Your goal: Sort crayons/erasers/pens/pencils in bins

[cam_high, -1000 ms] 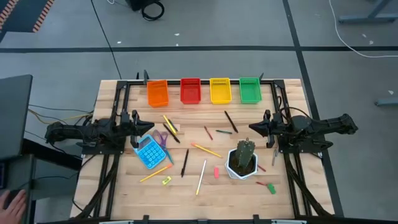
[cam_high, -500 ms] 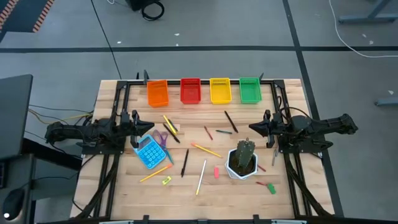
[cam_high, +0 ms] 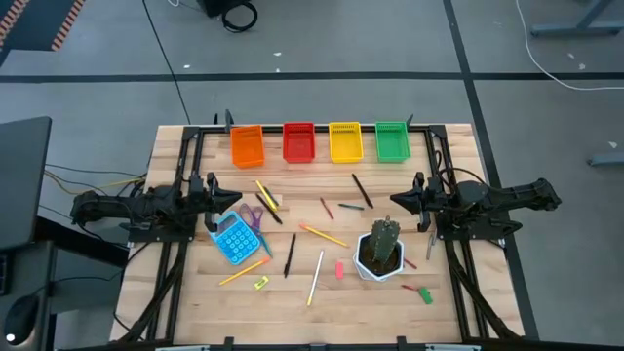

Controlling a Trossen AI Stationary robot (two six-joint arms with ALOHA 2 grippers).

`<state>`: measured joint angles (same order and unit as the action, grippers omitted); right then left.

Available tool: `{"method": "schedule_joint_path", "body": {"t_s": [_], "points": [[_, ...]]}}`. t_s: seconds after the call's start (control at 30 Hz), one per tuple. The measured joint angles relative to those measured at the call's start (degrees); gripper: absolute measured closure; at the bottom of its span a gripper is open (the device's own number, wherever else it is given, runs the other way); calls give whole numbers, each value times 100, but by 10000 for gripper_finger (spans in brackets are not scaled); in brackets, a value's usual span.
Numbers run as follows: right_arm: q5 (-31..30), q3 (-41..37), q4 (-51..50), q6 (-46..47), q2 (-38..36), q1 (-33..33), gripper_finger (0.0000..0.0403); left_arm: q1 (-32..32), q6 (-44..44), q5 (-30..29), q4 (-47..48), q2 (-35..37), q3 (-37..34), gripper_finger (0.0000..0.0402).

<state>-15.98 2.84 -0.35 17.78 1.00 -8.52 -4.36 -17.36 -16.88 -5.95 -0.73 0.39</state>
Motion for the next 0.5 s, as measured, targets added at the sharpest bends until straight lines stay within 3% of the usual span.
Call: {"method": "schedule_joint_path", "body": {"t_s": [0.5], "points": [[-1, -1, -1, -2, 1, -1, 397, 6, -89, 0, -94, 0, -1, 371]]}}
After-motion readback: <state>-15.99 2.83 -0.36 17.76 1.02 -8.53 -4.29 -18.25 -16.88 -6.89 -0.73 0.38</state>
